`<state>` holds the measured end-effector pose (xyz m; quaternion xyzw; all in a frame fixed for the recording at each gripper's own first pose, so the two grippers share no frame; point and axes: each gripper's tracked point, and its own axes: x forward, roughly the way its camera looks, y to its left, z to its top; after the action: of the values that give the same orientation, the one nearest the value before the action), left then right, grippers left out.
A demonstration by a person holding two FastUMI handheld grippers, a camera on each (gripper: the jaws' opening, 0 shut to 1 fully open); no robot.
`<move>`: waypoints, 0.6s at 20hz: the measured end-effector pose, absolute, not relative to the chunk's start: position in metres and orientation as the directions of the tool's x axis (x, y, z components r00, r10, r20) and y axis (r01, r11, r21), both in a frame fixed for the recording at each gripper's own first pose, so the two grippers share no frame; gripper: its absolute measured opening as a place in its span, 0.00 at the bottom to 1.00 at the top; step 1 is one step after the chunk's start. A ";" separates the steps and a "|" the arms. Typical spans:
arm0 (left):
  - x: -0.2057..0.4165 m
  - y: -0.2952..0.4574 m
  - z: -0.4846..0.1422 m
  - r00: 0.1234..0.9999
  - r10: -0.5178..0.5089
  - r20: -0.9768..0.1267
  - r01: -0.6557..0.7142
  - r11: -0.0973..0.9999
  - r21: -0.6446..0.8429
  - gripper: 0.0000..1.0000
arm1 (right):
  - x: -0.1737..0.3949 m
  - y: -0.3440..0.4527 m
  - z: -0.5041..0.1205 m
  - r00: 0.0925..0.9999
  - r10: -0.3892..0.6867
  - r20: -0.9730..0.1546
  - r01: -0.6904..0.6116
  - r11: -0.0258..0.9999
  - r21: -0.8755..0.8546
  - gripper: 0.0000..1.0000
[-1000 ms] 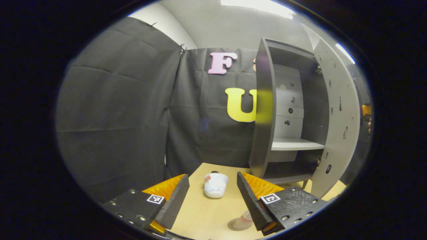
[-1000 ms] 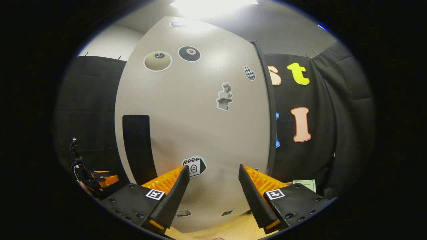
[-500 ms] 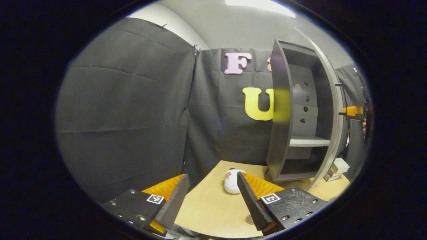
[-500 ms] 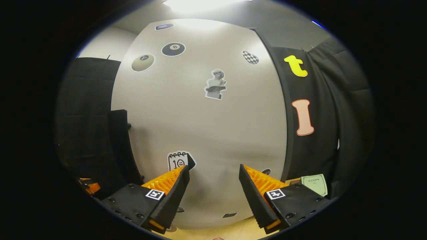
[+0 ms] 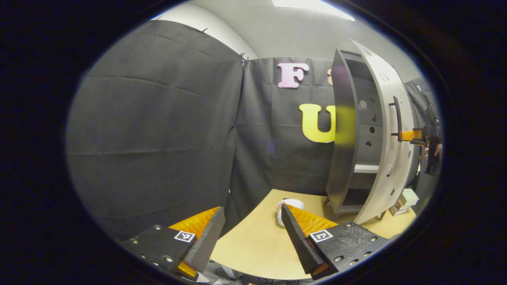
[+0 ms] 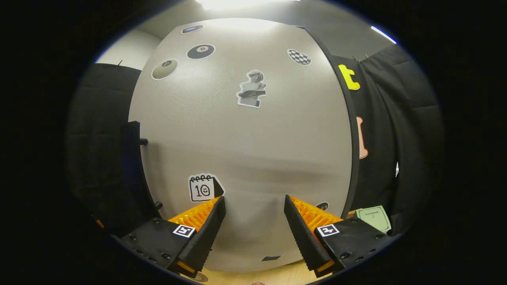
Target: Open the cabinet door with the right hand, grasp the bottle in the cabinet with the left hand and place it on the coaster, then close the cabinet door with the right hand.
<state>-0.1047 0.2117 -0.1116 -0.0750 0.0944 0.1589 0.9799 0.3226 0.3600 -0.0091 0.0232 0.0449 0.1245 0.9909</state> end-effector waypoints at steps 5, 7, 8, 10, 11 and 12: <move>-0.106 0.209 -0.110 0.938 0.283 -0.202 -0.311 0.943 -0.119 0.89 | 0.320 0.372 -0.013 0.963 0.258 -0.078 -0.257 0.966 0.029 0.96; -0.107 0.208 -0.109 0.941 0.273 -0.201 -0.300 0.947 -0.117 0.89 | 0.319 0.376 -0.013 0.967 0.247 -0.070 -0.246 0.969 0.019 0.95; -0.105 0.207 -0.112 0.943 0.268 -0.198 -0.294 0.949 -0.113 0.89 | 0.318 0.377 -0.014 0.968 0.240 -0.068 -0.239 0.971 0.018 0.95; -0.105 0.205 -0.107 0.946 0.262 -0.193 -0.285 0.952 -0.107 0.87 | 0.316 0.380 -0.015 0.970 0.234 -0.069 -0.233 0.972 0.020 0.95; -0.106 0.204 -0.107 0.947 0.257 -0.191 -0.280 0.954 -0.107 0.89 | 0.316 0.380 -0.016 0.971 0.227 -0.069 -0.226 0.974 0.020 0.95; -0.105 0.203 -0.107 0.949 0.251 -0.191 -0.274 0.956 -0.108 0.87 | 0.315 0.380 -0.016 0.972 0.222 -0.071 -0.222 0.975 0.020 0.95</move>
<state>-0.1053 0.2026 -0.1071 -0.0668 0.0882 0.1332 0.9849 0.3154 0.3800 -0.0159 0.0057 0.0364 0.1118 0.9930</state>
